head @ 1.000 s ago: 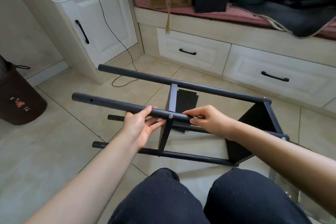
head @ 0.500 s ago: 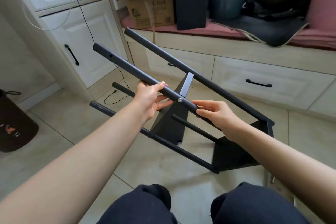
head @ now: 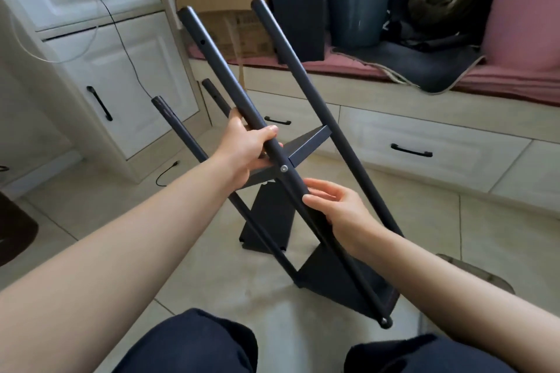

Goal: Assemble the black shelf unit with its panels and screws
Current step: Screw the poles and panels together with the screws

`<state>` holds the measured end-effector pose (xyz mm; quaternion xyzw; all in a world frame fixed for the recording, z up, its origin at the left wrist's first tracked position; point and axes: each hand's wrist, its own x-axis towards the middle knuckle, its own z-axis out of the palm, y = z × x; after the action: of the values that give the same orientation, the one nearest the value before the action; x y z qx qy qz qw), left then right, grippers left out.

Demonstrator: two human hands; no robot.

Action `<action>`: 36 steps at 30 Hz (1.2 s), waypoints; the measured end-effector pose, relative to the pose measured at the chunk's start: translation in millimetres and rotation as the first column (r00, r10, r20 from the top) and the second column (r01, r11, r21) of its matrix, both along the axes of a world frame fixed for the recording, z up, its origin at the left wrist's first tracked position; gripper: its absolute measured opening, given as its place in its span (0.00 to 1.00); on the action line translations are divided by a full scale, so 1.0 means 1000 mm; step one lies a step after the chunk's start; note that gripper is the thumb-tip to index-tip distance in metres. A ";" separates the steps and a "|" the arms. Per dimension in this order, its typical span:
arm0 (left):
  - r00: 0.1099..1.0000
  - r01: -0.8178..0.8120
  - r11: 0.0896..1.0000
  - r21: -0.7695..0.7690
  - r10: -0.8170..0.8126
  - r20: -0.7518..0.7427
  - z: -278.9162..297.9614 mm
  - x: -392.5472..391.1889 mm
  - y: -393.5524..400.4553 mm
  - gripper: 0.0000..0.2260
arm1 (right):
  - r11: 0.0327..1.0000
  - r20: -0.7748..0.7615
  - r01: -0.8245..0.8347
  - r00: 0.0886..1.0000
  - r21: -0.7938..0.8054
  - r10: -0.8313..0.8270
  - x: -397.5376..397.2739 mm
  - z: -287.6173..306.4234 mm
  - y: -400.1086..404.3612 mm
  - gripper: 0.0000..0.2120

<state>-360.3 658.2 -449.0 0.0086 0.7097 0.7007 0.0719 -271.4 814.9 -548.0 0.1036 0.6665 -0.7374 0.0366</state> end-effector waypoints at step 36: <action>0.836 0.368 0.842 -0.395 -0.486 -0.255 -0.008 0.056 0.031 0.16 | 0.824 -0.117 0.298 0.954 0.482 -0.277 0.083 0.050 0.116 0.06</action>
<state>-304.4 688.8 -457.0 0.2796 0.7974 0.5247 0.1033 -188.3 930.6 -498.2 0.1930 0.8102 -0.5411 -0.1165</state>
